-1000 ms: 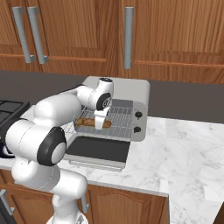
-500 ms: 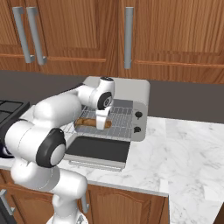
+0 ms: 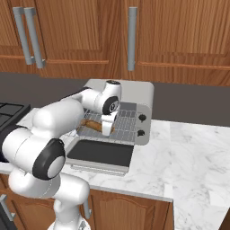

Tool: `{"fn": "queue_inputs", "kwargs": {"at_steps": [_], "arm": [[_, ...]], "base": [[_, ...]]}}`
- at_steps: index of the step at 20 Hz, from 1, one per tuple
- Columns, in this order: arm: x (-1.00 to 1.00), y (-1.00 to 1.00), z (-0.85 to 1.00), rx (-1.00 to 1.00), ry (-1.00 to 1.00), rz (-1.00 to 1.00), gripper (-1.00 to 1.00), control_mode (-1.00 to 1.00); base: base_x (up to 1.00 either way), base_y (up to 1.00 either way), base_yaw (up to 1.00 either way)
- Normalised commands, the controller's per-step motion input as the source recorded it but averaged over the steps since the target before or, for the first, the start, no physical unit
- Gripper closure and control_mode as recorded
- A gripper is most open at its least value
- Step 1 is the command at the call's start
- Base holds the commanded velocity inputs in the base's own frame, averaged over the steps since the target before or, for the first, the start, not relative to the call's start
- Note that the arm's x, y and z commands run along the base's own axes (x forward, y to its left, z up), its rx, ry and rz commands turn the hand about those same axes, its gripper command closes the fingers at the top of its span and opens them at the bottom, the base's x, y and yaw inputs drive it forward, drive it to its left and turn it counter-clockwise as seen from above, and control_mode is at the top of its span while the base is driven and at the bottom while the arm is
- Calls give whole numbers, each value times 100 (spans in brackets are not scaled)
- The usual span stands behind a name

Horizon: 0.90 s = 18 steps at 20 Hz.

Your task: Pull the toaster oven rack outwards. Pick up the baguette from the plate and place it on the toaster oven rack. Close the toaster oven door fully and set the temperature to the lowest setting.

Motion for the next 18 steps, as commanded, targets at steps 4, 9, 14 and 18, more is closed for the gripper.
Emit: {"fn": "queue_inputs", "kwargs": {"at_steps": [4,9,14,18], "arm": [[-15,-34,39,4,-6,0,-100,-100],[-16,-36,49,8,-10,0,-100,-100],[-51,-14,36,9,-13,0,-100,-100],[-85,0,14,4,-15,4,-100,-100]], "base": [[0,0,0],[0,0,0],[0,0,0],[0,0,0]]}}
